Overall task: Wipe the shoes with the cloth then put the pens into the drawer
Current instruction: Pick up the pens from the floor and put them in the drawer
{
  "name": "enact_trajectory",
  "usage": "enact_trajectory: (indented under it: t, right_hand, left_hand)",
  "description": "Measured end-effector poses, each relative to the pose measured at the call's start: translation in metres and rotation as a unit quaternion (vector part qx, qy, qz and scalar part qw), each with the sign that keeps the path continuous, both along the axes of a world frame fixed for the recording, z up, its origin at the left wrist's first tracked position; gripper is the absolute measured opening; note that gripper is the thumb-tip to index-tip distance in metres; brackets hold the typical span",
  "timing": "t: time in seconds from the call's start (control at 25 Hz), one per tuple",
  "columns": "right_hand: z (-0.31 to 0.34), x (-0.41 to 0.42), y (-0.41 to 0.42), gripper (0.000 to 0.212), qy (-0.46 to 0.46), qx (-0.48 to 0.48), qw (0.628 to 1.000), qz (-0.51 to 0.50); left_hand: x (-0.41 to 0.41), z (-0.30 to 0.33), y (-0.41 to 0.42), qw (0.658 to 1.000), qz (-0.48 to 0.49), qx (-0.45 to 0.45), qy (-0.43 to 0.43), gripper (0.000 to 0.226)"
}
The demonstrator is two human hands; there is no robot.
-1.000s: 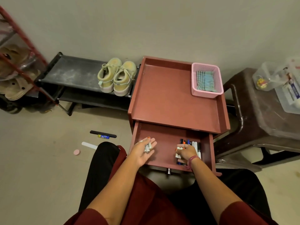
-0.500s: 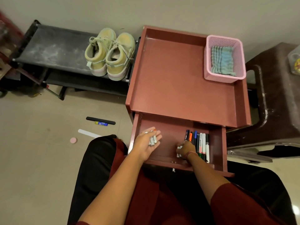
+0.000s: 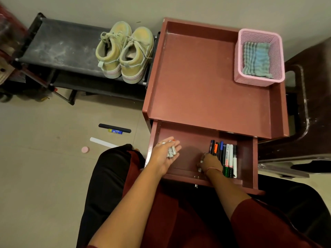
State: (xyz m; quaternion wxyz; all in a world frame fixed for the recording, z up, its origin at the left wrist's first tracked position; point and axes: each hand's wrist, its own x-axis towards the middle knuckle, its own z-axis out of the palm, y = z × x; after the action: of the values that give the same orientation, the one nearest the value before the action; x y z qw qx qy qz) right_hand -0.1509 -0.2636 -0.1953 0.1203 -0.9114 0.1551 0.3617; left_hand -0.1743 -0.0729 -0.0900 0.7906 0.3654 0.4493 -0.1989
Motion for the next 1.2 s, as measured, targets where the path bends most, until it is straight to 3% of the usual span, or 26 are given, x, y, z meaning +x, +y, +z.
enact_trajectory:
  t: [0.16,0.52,0.64,0.84,0.92,1.0,1.04,1.12,1.2]
  right_hand:
    - [0.001,0.001,-0.003,0.034,-0.005,-0.016,1.0,0.02]
    - [0.006,0.009,-0.031,0.033,-0.01,0.059,0.995,0.077]
    - [0.006,0.015,-0.034,0.021,0.004,0.049,0.993,0.104]
    - [0.002,0.017,-0.041,0.027,0.039,0.024,0.991,0.124]
    - [0.007,0.02,-0.039,0.024,0.024,0.038,0.994,0.099]
    - [0.02,0.022,-0.029,0.019,-0.016,0.127,0.991,-0.024]
    - [0.03,0.021,-0.021,0.015,-0.013,0.218,0.966,-0.136]
    - [0.053,0.018,-0.001,0.02,0.08,0.41,0.858,-0.298]
    - [0.069,0.014,0.016,0.034,0.144,0.502,0.8,-0.297]
  left_hand:
    - [0.0,-0.002,-0.002,1.0,-0.001,0.003,-0.002,0.017]
    - [-0.001,-0.001,-0.007,1.0,-0.019,0.011,-0.008,0.016]
    - [-0.001,-0.002,-0.008,1.0,-0.024,0.012,-0.008,0.017]
    - [-0.001,-0.003,-0.008,0.999,-0.029,0.015,-0.004,0.016]
    - [-0.001,-0.003,-0.008,0.999,-0.038,0.01,0.002,0.016]
    - [-0.001,-0.003,-0.009,0.999,-0.051,0.001,0.01,0.017]
    - [-0.001,-0.003,-0.011,0.998,-0.058,-0.004,0.013,0.017]
    - [-0.002,-0.001,-0.015,0.997,-0.075,-0.014,0.013,0.016]
    - [-0.003,-0.001,-0.02,0.996,-0.087,-0.018,0.012,0.013]
